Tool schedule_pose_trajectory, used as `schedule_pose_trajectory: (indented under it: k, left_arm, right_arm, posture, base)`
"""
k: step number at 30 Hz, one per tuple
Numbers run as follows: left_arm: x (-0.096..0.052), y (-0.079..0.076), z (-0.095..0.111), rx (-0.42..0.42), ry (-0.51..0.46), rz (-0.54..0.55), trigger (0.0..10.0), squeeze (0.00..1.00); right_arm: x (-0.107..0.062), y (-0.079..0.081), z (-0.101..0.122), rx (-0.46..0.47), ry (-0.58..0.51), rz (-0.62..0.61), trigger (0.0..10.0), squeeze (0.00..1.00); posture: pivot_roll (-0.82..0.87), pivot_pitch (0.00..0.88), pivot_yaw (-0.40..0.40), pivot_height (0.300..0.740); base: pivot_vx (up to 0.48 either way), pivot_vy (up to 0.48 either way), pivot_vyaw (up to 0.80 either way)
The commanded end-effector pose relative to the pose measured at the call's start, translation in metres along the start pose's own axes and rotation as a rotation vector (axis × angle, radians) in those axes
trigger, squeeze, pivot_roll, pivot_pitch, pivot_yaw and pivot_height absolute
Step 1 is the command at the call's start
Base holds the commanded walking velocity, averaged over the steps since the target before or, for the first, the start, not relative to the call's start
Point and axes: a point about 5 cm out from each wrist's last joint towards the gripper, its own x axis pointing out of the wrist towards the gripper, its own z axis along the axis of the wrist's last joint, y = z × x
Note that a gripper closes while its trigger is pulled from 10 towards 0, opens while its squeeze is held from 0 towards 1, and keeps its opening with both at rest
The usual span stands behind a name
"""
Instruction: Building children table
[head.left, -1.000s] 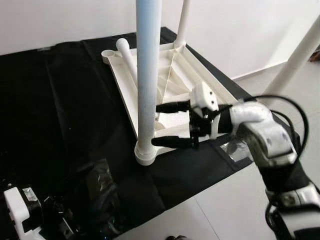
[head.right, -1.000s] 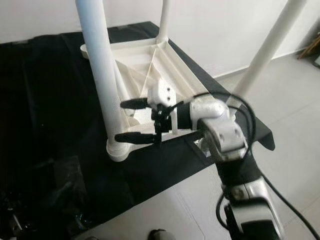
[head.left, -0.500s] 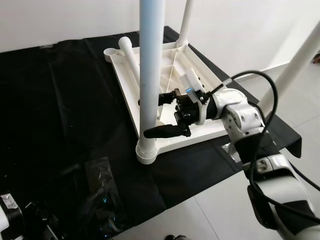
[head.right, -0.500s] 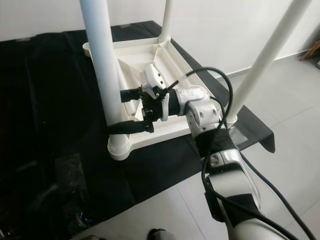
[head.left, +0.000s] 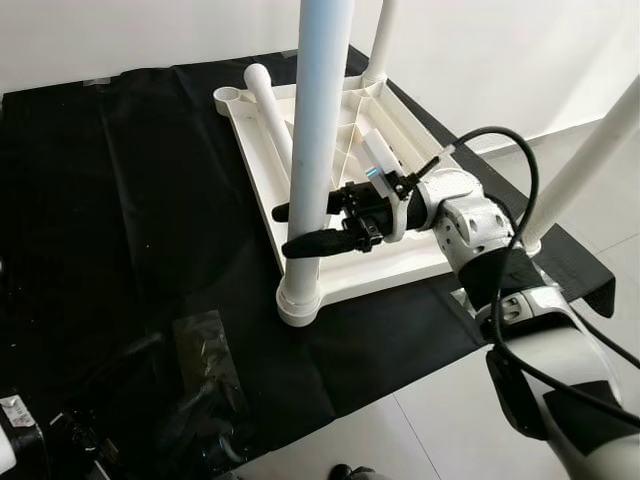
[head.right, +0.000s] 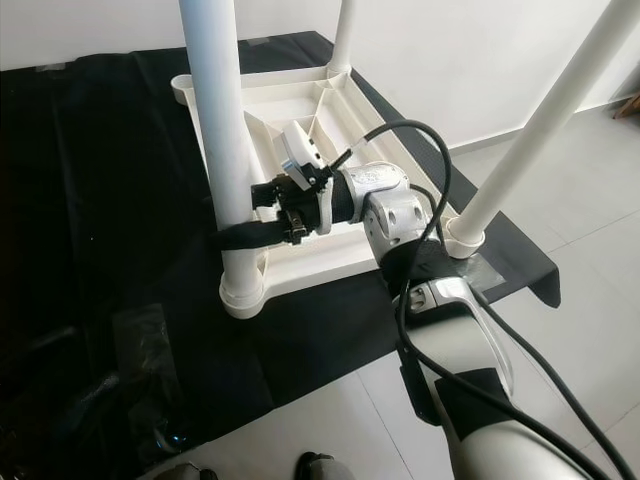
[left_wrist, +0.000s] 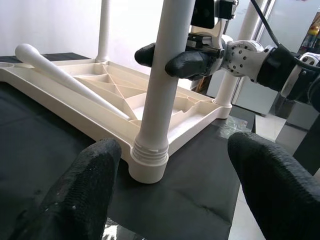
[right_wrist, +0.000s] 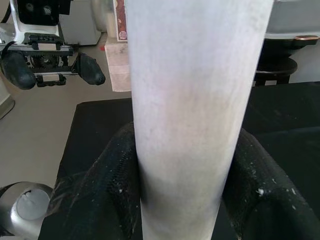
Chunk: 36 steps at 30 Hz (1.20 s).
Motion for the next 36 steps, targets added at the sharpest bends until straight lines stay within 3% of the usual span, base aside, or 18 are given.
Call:
schedule_pose_trajectory:
  k: [1, 2, 3, 4, 5, 6, 7, 8, 10, 12, 18, 22, 23, 24, 26, 30, 33, 36]
  left_arm:
    - [0.0, -0.002, 0.003, 0.007, 0.012, -0.012, 10.0, 0.0]
    - [0.0, -0.002, 0.003, 0.006, 0.012, -0.014, 10.0, 0.0]
    - [0.001, -0.001, 0.002, 0.005, 0.01, -0.015, 10.0, 0.0]
    - [0.001, -0.001, 0.002, 0.005, 0.01, -0.015, 10.0, 0.0]
    - [0.001, -0.001, 0.001, 0.004, 0.01, -0.016, 10.0, 0.0]
    - [0.002, 0.0, 0.001, 0.001, 0.008, -0.019, 10.0, 0.0]
    - [0.002, 0.0, 0.001, 0.001, 0.008, -0.019, 10.0, 0.0]
    - [0.005, 0.002, 0.0, 0.0, 0.002, -0.027, 10.0, 0.0]
    - [0.006, 0.003, -0.001, 0.0, 0.0, -0.029, 10.0, 0.0]
    - [0.008, 0.005, -0.003, -0.001, -0.003, -0.041, 10.0, 0.0]
    - [0.015, 0.011, -0.005, 0.005, -0.019, -0.066, 10.0, 0.0]
    - [0.016, 0.014, -0.004, 0.012, -0.027, -0.065, 10.0, 0.0]
    - [0.018, 0.014, -0.005, 0.012, -0.029, -0.066, 10.0, 0.0]
    - [0.018, 0.014, -0.006, 0.011, -0.031, -0.067, 10.0, 0.0]
    - [0.019, 0.013, -0.007, 0.01, -0.032, -0.068, 10.0, 0.0]
    - [0.021, 0.014, -0.007, 0.009, -0.039, -0.07, 10.0, 0.0]
    - [0.021, 0.014, -0.007, 0.009, -0.039, -0.07, 10.0, 0.0]
    - [0.021, 0.013, -0.006, 0.01, -0.04, -0.07, 10.0, 0.0]
  right_arm:
    - [-0.006, -0.001, 0.002, -0.025, 0.003, -0.01, 0.0, 0.0]
    - [-0.008, 0.001, -0.003, -0.034, 0.016, -0.062, 0.0, 0.0]
    - [-0.008, 0.007, -0.015, -0.036, 0.047, -0.211, 0.0, 0.0]
    - [-0.008, 0.007, -0.015, -0.036, 0.047, -0.211, 0.0, 0.0]
    - [-0.002, 0.009, -0.023, 0.009, 0.065, -0.336, 0.0, 0.0]
    - [0.011, 0.013, -0.045, 0.051, 0.156, -0.686, 0.0, 0.0]
    - [0.011, 0.013, -0.045, 0.051, 0.156, -0.686, 0.0, 0.0]
    - [0.02, 0.053, -0.069, 0.199, 0.226, -1.003, 0.0, 0.0]
    - [0.021, 0.064, -0.072, 0.236, 0.233, -1.048, 0.0, 0.0]
    - [0.033, 0.075, -0.072, 0.21, 0.236, -1.024, 0.0, 0.0]
    - [0.042, 0.056, -0.065, 0.18, 0.191, -1.082, 0.0, 0.0]
    - [0.046, 0.054, -0.058, 0.19, 0.168, -1.079, 0.5, 0.0]
    - [0.05, 0.056, -0.045, 0.185, 0.137, -1.062, 10.0, 0.0]
    - [0.053, 0.056, -0.034, 0.19, 0.078, -0.998, 10.0, 1.0]
    - [0.055, 0.055, -0.027, 0.19, 0.035, -0.946, 10.0, 1.0]
    - [0.054, 0.048, 0.006, 0.024, -0.092, -0.535, 10.0, 1.0]
    - [0.052, 0.048, 0.009, -0.004, -0.092, -0.488, 10.0, 1.0]
    - [0.048, 0.046, 0.011, -0.064, -0.072, -0.342, 10.0, 1.0]
  posture:
    - [0.15, 0.214, -0.101, 0.74]
    - [0.14, 0.211, -0.101, 0.74]
    - [0.13, 0.206, -0.105, 0.74]
    - [0.13, 0.206, -0.105, 0.74]
    - [0.13, 0.206, -0.104, 0.74]
    - [0.11, 0.205, -0.099, 0.74]
    - [0.11, 0.205, -0.099, 0.74]
    - [0.11, 0.202, -0.089, 0.74]
    - [0.11, 0.202, -0.089, 0.74]
    - [0.09, 0.192, -0.073, 0.74]
    - [0.09, 0.151, -0.063, 0.74]
    - [0.08, 0.15, -0.063, 0.74]
    - [0.08, 0.15, -0.064, 0.74]
    - [0.06, 0.153, -0.067, 0.74]
    - [0.06, 0.153, -0.067, 0.74]
    - [0.05, 0.151, -0.072, 0.74]
    - [0.05, 0.151, -0.072, 0.74]
    - [0.06, 0.153, -0.068, 0.74]
  base:
    - [0.0, 0.0, 0.0]
    - [0.0, 0.0, 0.0]
    - [0.0, 0.0, 0.0]
    - [0.0, 0.0, 0.0]
    - [0.0, 0.0, 0.0]
    - [0.0, 0.0, 0.0]
    - [0.0, 0.0, 0.0]
    - [0.0, 0.0, 0.0]
    - [0.0, 0.0, 0.0]
    - [0.0, 0.0, 0.0]
    - [0.0, 0.0, 0.0]
    - [0.0, 0.0, 0.0]
    - [0.0, 0.0, 0.0]
    - [0.0, 0.0, 0.0]
    - [0.0, 0.0, 0.0]
    - [0.0, 0.0, 0.0]
    - [0.0, 0.0, 0.0]
    - [0.0, 0.0, 0.0]
